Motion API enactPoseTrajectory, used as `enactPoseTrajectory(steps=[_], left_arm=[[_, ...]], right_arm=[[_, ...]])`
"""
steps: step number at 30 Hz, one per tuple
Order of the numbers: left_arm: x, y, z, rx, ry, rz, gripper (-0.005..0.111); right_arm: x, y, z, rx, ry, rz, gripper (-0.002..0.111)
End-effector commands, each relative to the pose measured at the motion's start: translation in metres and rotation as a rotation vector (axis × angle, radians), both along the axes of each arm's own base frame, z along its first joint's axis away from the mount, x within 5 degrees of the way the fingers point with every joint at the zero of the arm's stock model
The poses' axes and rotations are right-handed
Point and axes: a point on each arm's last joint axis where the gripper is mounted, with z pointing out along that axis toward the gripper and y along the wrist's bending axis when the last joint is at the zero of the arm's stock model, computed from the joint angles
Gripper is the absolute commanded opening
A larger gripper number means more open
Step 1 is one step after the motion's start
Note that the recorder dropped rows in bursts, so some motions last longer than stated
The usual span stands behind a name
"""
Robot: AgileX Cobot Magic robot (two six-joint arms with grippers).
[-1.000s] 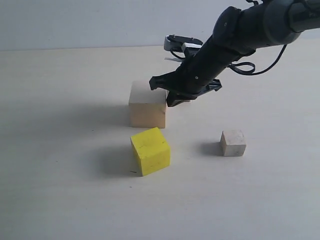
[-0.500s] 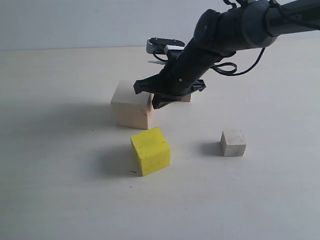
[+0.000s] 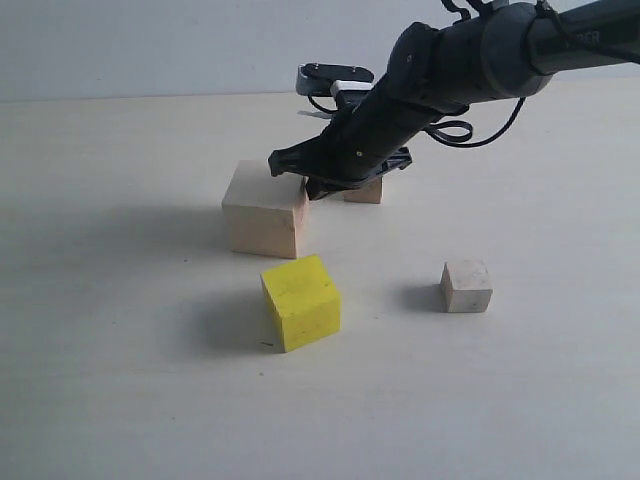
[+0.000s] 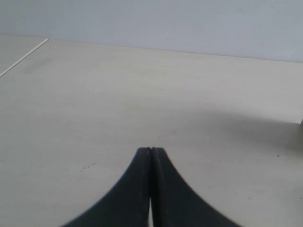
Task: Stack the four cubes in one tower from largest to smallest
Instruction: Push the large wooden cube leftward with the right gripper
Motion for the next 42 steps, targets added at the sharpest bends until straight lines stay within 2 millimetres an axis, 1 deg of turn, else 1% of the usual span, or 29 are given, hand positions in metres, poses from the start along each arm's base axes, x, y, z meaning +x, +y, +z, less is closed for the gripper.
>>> enactPoseTrajectory(steps=[1,30,42], left_arm=[[0.0002,0.0002,0.0016,0.006,-0.021,0.001,0.0],[0.0002,0.0002,0.0016,0.006,-0.021,0.001,0.0],[0.0002,0.0002,0.0016,0.006,-0.021,0.001,0.0]], right_arm=[[0.0034,0.0015,0.0045,0.012,-0.037,-0.013,0.0],[0.0112,0.0031,0.0091,0.056,-0.118,-0.061,0.0],[0.0109,0.0031,0.0089,0.055,-0.114,-0.059,0.0]])
